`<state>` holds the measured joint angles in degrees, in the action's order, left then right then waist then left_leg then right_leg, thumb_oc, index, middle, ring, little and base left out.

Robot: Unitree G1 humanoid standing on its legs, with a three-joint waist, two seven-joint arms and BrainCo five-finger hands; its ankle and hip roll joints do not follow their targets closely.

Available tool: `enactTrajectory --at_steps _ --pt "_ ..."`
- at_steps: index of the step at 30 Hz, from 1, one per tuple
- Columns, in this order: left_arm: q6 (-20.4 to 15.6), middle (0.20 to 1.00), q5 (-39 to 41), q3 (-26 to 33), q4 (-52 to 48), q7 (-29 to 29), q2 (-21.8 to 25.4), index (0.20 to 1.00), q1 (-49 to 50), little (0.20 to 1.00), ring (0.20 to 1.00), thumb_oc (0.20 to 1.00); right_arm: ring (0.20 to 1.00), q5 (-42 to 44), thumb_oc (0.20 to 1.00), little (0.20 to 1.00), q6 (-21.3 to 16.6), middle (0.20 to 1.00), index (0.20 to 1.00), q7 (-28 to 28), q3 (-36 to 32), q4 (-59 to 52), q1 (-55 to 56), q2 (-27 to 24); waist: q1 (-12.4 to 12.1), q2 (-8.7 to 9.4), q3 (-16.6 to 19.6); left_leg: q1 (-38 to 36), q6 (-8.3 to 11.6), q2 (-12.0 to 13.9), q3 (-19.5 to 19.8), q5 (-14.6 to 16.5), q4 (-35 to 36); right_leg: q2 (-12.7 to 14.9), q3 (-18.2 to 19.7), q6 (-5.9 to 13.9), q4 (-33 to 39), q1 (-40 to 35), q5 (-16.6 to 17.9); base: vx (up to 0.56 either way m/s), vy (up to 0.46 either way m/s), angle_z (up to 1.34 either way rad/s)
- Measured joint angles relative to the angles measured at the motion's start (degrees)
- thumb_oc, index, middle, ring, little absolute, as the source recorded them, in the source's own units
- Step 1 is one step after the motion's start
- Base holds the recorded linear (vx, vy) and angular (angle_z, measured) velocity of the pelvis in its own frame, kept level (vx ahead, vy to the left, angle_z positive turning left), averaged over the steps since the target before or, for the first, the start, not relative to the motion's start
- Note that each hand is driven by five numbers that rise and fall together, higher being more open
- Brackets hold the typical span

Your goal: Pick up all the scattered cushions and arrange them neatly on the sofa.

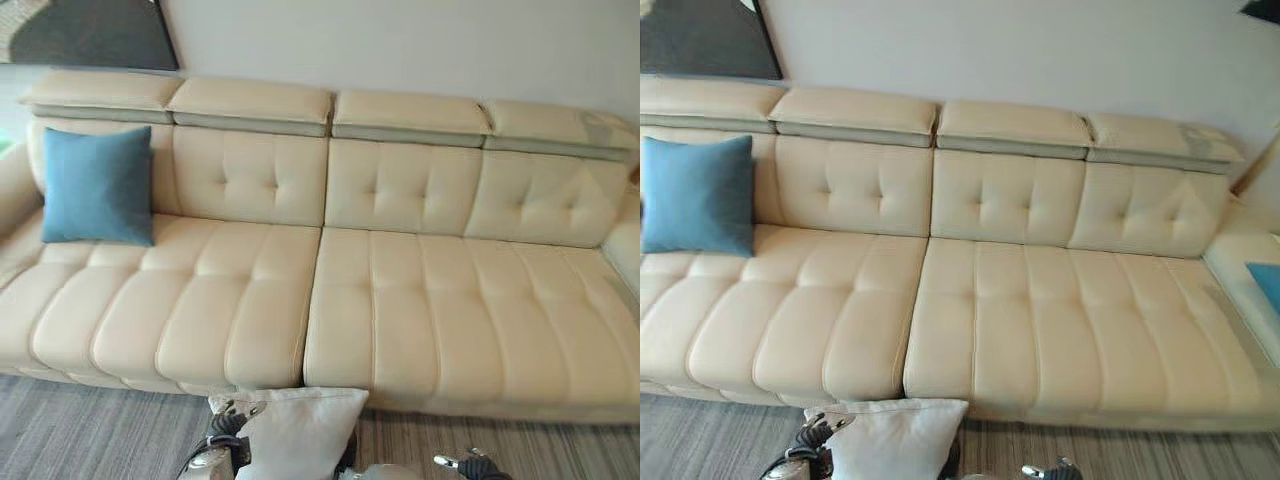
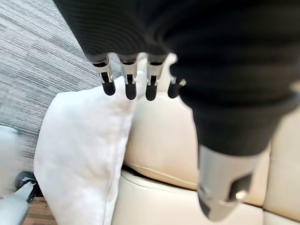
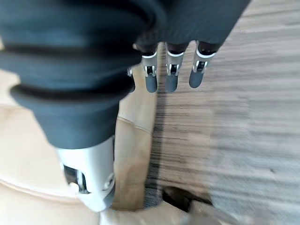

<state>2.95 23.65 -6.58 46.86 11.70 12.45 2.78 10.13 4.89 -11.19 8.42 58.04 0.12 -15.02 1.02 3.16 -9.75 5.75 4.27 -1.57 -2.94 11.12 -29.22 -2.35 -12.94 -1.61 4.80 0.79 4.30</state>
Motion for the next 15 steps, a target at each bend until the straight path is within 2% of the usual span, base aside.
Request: enactTrajectory --at_steps 1,2,3,4,5,6,9,10,11,13,14,15 --pt "0.19 1.000 0.02 0.10 0.17 0.21 0.70 1.000 0.18 1.000 1.000 1.000 1.000 0.00 1.000 1.000 -0.01 1.000 1.000 0.04 0.10 -0.06 -0.70 0.15 0.04 0.11 -0.08 -0.63 -0.23 1.40 0.21 -1.04 7.66 -0.25 -0.15 1.55 0.05 -0.99 0.04 0.09 0.062 -0.35" --pt "0.19 1.000 0.02 -0.18 0.60 0.26 1.45 1.000 -0.02 1.000 1.000 1.000 1.000 -0.01 1.000 1.000 0.07 1.000 1.000 0.03 0.09 0.01 -0.43 0.38 0.28 1.45 -0.33 -4.46 -0.29 2.79 0.39 -4.34 17.34 -0.01 -0.18 6.39 0.15 -2.84 -2.14 0.10 0.145 -0.40" --pt "0.05 1.000 0.02 -0.23 0.63 0.34 0.39 1.000 0.20 1.000 1.000 1.000 1.000 -0.01 1.000 1.000 0.13 1.000 1.000 -0.03 0.08 0.06 -0.30 0.02 0.35 -0.74 0.44 -8.47 -0.65 6.52 2.39 -8.97 28.33 0.28 -3.95 8.43 -6.90 -1.04 -8.82 0.07 0.168 -0.19" --pt "-0.25 1.000 0.03 -0.01 0.51 0.46 0.45 1.000 0.05 1.000 1.000 1.000 1.000 -0.02 1.000 1.000 0.10 1.000 1.000 -0.02 0.04 -0.39 0.08 -0.68 1.02 -0.69 1.52 -8.94 0.91 10.22 3.17 -10.75 32.50 2.02 -1.85 -2.91 -13.07 2.68 -7.88 0.07 0.234 0.21" --pt "0.01 1.000 0.15 -0.18 2.18 0.62 -0.31 1.000 -1.84 1.000 1.000 1.000 1.000 -0.04 1.000 1.000 0.37 1.000 1.000 -0.03 -0.01 0.41 0.36 -1.16 1.98 -1.33 0.88 -10.11 2.31 13.33 5.14 -12.67 33.75 1.22 -2.30 -1.23 -12.51 1.38 -8.62 0.05 0.341 0.12" --pt "-0.01 1.000 0.16 -0.13 1.22 0.71 -0.68 1.000 -1.76 1.000 1.000 1.000 1.000 -0.07 1.000 1.000 0.47 1.000 1.000 -0.04 0.01 0.38 0.56 -1.31 1.74 -0.45 1.29 -10.76 2.85 13.66 5.67 -13.10 32.49 0.86 -1.38 -1.96 -11.30 0.92 -6.78 0.03 0.415 -0.04" --pt "-0.12 1.000 0.15 -0.16 0.28 0.69 -0.82 1.000 -1.48 1.000 1.000 1.000 1.000 -0.11 1.000 1.000 0.48 1.000 1.000 -0.02 -0.57 0.16 1.26 -1.98 2.79 -0.51 1.23 -11.98 2.82 11.27 3.08 -12.97 32.94 0.68 -3.07 -1.99 -8.94 -1.65 -6.18 -0.01 0.548 0.09" --pt "-0.45 1.000 0.11 -0.36 0.55 0.65 -0.82 1.000 -1.49 1.000 1.000 1.000 1.000 -0.11 1.000 1.000 0.49 1.000 1.000 0.02 -1.30 0.05 1.63 -1.87 2.91 -0.77 1.37 -12.02 2.21 10.53 1.96 -12.68 33.34 0.77 -3.77 -1.79 -8.39 -2.33 -6.08 -0.04 0.437 0.47" --pt "-0.56 1.000 0.02 -2.41 0.82 0.65 -0.85 1.000 -1.45 1.000 1.000 1.000 1.000 -0.16 1.000 1.000 0.24 1.000 1.000 0.08 -3.25 0.02 3.78 -1.88 3.14 -1.54 1.53 -11.49 0.99 8.78 2.13 -11.26 32.15 0.81 -3.62 -1.28 -9.01 -2.20 -5.53 -0.08 0.725 0.20" --pt "-0.93 1.000 0.00 -4.02 3.81 0.17 -1.21 1.000 -0.85 1.000 1.000 1.000 1.000 -0.21 1.000 1.000 0.53 1.000 1.000 0.04 -4.84 0.88 3.62 -1.99 2.12 -2.76 1.79 -10.83 -3.67 5.20 0.95 -9.24 30.61 2.12 -2.90 0.33 -9.36 -1.87 -6.01 -0.11 0.488 -0.07" --pt "-0.85 1.000 -0.02 -4.39 5.74 0.19 -1.29 1.000 -0.47 1.000 1.000 1.000 1.000 -0.21 1.000 1.000 0.60 1.000 1.000 0.06 -4.52 1.40 3.10 -2.17 2.28 -3.55 1.98 -10.66 -3.87 4.11 0.51 -9.12 30.77 2.02 -1.13 1.40 -9.81 -0.15 -5.27 -0.14 0.335 -0.52" --pt "-0.77 1.000 -0.03 -3.62 8.02 -0.04 -0.86 1.000 -0.74 1.000 1.000 1.000 1.000 -0.23 1.000 1.000 0.61 1.000 1.000 0.18 -4.28 1.80 2.34 -1.16 1.50 -3.31 1.94 -10.17 -4.85 3.36 -1.65 -9.55 31.55 2.66 0.39 2.21 -9.51 1.50 -4.61 -0.20 0.364 -0.63"
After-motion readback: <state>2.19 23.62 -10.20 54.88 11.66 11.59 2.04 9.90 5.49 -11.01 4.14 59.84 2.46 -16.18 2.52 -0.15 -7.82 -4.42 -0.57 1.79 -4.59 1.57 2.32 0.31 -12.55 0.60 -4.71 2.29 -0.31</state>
